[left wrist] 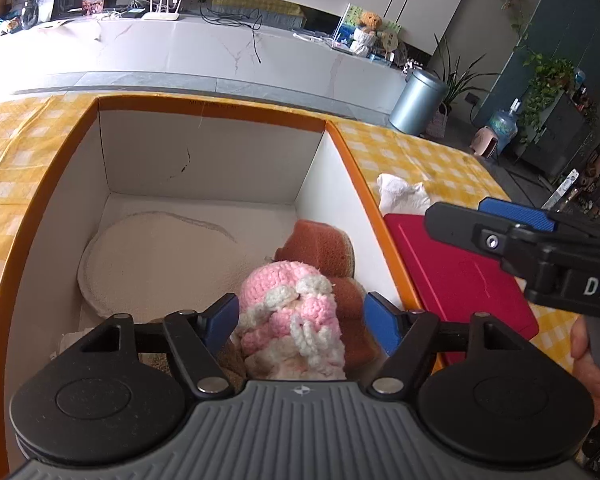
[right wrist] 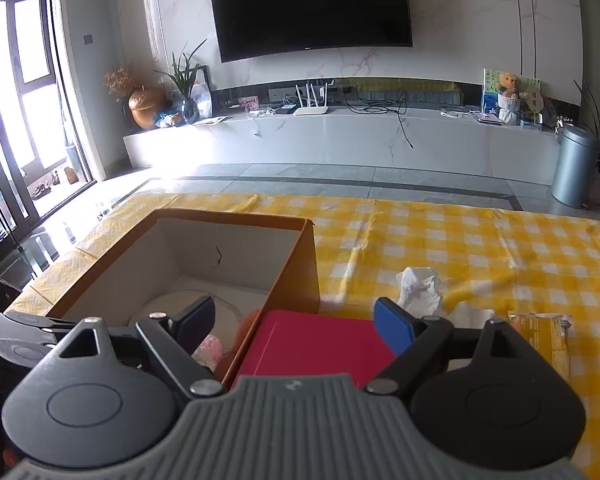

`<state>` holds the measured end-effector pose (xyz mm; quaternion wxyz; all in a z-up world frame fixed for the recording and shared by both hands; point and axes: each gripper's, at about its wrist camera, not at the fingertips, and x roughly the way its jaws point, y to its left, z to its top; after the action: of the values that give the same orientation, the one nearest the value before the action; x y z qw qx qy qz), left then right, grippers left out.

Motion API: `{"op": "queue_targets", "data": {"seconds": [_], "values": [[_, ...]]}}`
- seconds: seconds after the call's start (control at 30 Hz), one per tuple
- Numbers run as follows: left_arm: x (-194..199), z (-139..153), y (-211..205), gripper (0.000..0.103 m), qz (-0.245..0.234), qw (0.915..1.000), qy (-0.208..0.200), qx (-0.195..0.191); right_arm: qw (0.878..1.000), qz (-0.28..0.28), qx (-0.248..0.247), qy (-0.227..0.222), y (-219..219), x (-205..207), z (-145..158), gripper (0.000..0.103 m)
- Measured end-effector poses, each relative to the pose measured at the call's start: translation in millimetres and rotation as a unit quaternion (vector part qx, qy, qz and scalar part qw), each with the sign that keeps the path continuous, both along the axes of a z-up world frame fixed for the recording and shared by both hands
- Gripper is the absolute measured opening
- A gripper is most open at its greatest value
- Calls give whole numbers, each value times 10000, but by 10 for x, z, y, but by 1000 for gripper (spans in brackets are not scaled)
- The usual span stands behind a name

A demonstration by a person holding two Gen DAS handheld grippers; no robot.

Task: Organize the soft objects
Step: 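Release the towel into the box with right tool while left tool lowers plush in, then move both open tools back toward the tissue and yellow snack packet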

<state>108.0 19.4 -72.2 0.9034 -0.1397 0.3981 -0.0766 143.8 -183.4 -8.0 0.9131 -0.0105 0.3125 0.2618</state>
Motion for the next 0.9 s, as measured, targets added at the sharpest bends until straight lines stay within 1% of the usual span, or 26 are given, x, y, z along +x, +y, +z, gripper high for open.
{"op": "queue_targets", "data": {"seconds": [0.07, 0.1, 0.17, 0.23, 0.3, 0.33, 0.43, 0.6, 0.8, 0.9], "values": [[-27, 89, 30, 88, 54, 9998, -128, -108, 10000, -24, 1, 5, -12, 2, -2, 85], [-38, 133, 32, 89, 52, 9998, -186, -77, 9999, -56, 89, 24, -35, 4, 4, 85], [-91, 214, 29, 90, 98, 9992, -379, 106, 9997, -90, 209, 66, -72, 10, 32, 86], [-186, 299, -6, 91, 157, 9964, -726, 418, 9996, -112, 272, 35, -101, 0, 67, 85], [-229, 366, -32, 92, 239, 9939, -883, 612, 9994, -143, 305, -5, -135, -8, 97, 85], [-237, 392, -31, 92, 295, 9933, -918, 641, 9993, -155, 342, -12, -151, -11, 110, 85], [-244, 449, -21, 92, 388, 9924, -973, 645, 9988, -207, 436, -29, -199, -11, 148, 86], [-260, 506, 1, 92, 288, 9905, -1097, 781, 9984, -298, 479, -83, -275, -10, 197, 86], [-349, 569, 25, 92, 384, 9884, -1301, 686, 9970, -532, 535, -164, -481, -25, 276, 86], [-380, 596, 12, 92, 257, 9866, -1458, 681, 9958, -662, 586, -227, -624, -20, 345, 87]]}}
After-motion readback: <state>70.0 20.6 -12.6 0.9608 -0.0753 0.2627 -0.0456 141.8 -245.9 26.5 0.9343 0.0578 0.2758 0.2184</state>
